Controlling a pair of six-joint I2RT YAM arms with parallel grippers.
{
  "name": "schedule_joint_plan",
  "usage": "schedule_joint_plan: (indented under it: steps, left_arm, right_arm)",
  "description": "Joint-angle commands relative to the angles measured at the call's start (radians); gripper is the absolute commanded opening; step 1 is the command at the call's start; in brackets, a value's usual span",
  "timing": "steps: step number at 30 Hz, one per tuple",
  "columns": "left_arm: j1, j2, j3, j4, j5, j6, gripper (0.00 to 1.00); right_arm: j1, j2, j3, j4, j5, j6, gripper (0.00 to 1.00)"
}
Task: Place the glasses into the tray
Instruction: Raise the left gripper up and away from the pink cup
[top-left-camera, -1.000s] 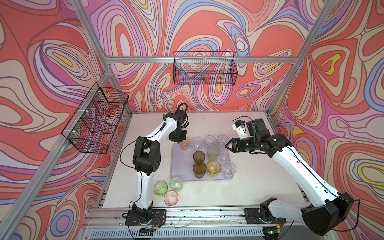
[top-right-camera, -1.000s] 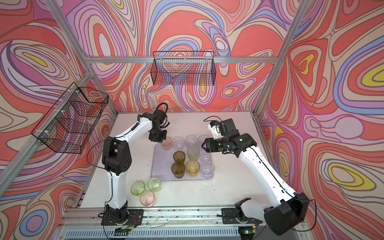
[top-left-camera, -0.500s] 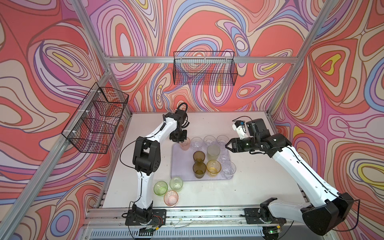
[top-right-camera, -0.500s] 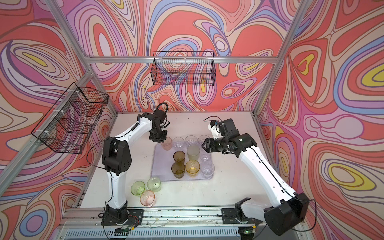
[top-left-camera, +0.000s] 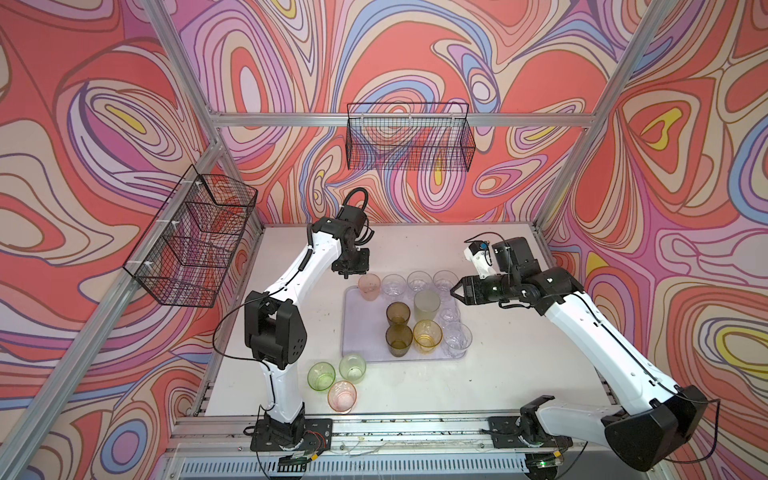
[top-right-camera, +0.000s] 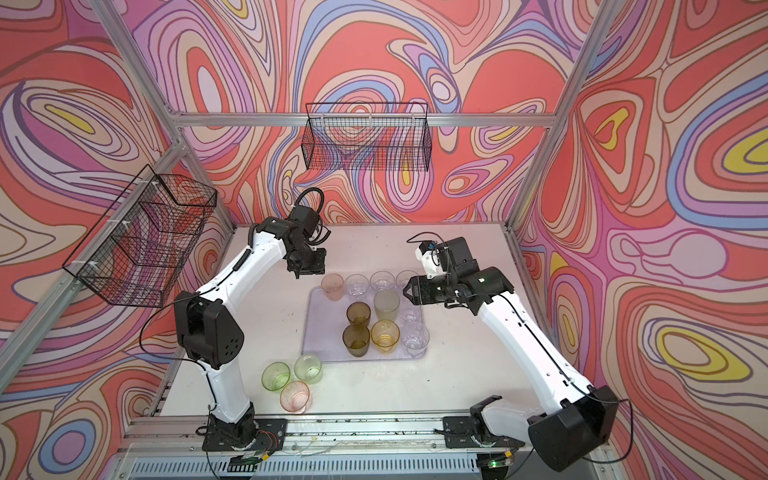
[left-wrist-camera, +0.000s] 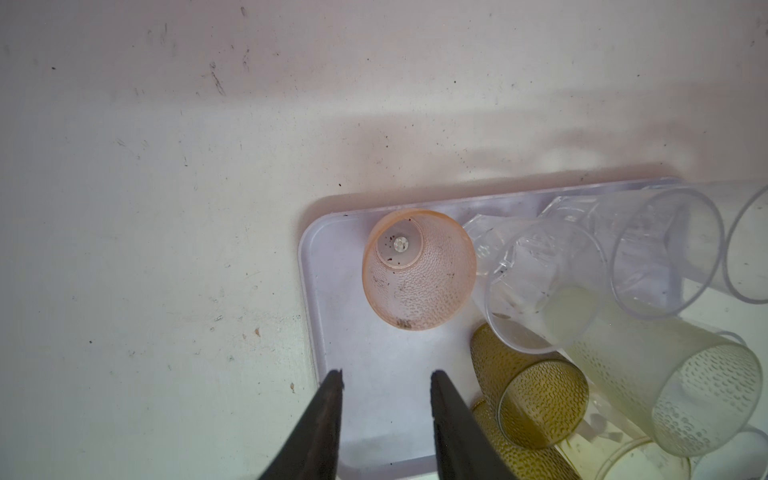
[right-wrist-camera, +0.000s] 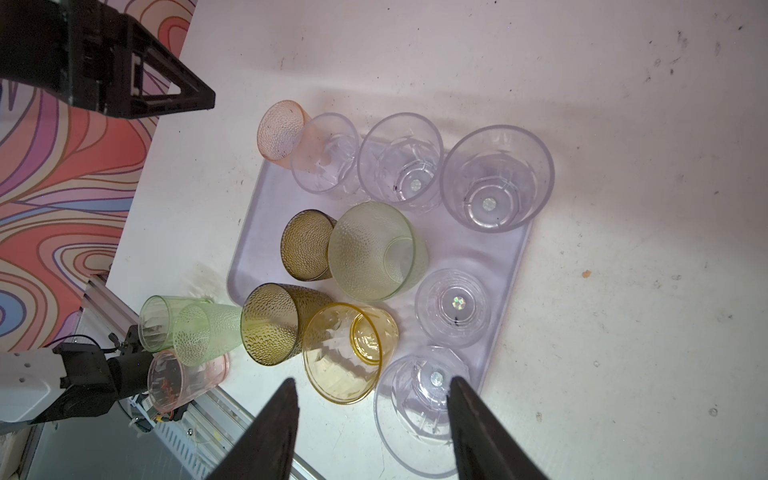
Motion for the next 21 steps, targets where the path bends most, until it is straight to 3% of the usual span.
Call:
schedule_joint_plan:
  steps: [1,13,21]
  left_arm:
    - [0.005,-0.048,-0.013,-0.075,0.002,0.002,0.40]
    - [0.003,-0.196,-0.113,-0.084,0.048,0.046,0.41]
    - [-0.007,-0.276,-0.195,-0.146,0.021,0.070,0.41]
  right_arm:
    - [-0.003,-0.006,0.013,0.026,-0.011,-0.017,0.59]
    - [-0.003,-0.021,0.005,0.021,0.008,-0.031,0.59]
    - [-0.003,-0.023,-0.001,0.021,0.008,-0.033,0.59]
